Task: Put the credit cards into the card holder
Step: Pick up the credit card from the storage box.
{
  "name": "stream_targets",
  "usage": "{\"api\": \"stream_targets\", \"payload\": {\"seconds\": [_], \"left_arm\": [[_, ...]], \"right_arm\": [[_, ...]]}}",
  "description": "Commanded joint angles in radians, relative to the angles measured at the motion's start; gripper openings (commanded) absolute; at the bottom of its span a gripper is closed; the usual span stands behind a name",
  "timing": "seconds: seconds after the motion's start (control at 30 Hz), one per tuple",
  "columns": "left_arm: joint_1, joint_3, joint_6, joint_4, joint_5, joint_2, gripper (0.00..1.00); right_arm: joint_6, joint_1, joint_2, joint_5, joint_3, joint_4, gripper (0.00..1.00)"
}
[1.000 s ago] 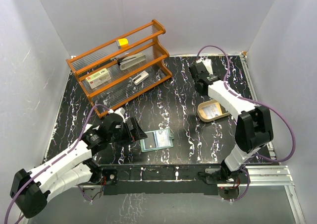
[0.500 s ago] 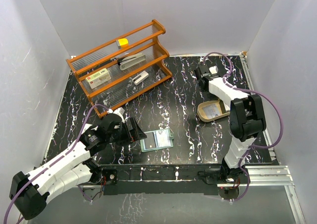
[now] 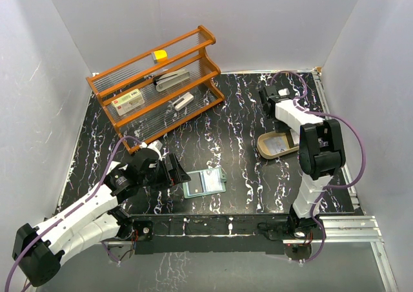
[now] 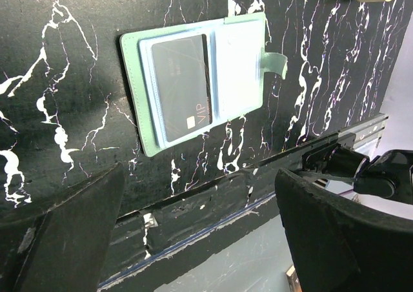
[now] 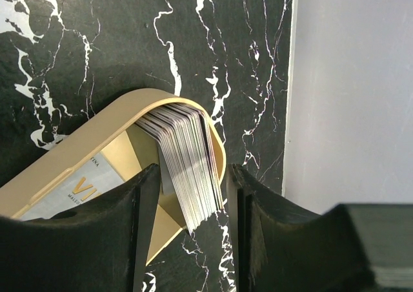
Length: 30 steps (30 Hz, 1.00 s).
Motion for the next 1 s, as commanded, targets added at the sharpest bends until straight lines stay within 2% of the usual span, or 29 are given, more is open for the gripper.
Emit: {"api": "stream_targets", "payload": {"seconds": [0.0,0.43,0.97], "left_arm": [[-0.005,0.036,0.017,-0.014,-0.002,-0.003,0.99],[-0.005,0.049,0.027,-0.014,-0.006,0.014,0.99],[-0.005,0.048,0.027,-0.016,-0.008,0.013,0.99]], "right_arm": [[-0.011,-0.011,0.014,0.009,0.057,0.006,0.43],[-0.016,-0.017,0.029,-0.008,0.057,0.007,0.43],[-0.014,-0.024,0.006,-0.015,0.061,0.0,0.34]]}}
